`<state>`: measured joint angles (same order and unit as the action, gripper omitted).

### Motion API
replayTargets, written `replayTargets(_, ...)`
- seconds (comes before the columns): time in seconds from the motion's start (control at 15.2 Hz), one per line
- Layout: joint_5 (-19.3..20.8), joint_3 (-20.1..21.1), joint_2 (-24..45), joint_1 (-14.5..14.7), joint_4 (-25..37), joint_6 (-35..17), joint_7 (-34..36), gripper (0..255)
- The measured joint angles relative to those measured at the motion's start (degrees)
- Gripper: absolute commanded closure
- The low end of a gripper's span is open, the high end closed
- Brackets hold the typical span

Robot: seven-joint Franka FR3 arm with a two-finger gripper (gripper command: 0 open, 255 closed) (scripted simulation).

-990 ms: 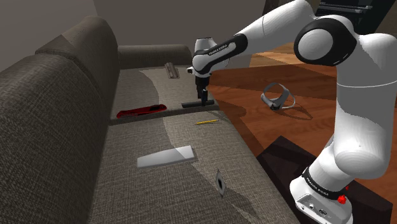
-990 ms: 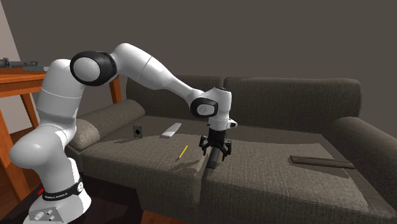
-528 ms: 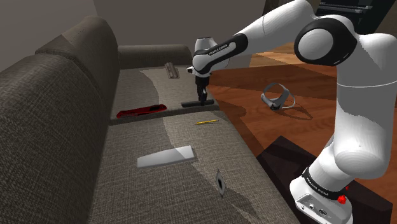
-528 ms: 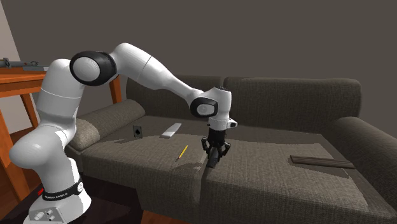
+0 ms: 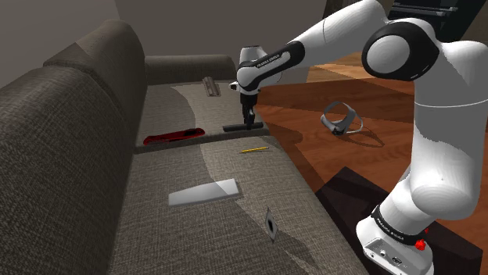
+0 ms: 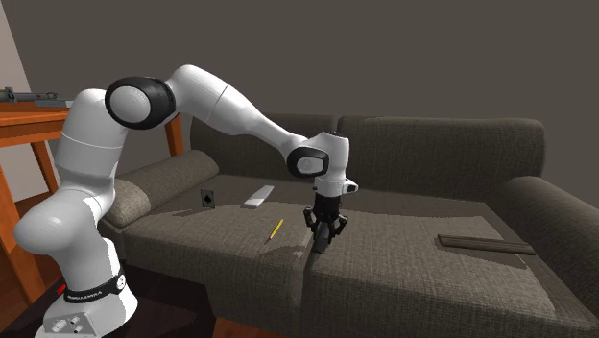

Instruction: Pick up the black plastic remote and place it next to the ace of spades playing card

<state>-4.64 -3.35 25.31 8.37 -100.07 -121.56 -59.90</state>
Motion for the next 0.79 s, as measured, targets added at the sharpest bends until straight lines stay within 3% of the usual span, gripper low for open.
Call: replayTargets(0.79,0.43,-0.12,-3.49,0.15,3.35,7.04,0.60,255)
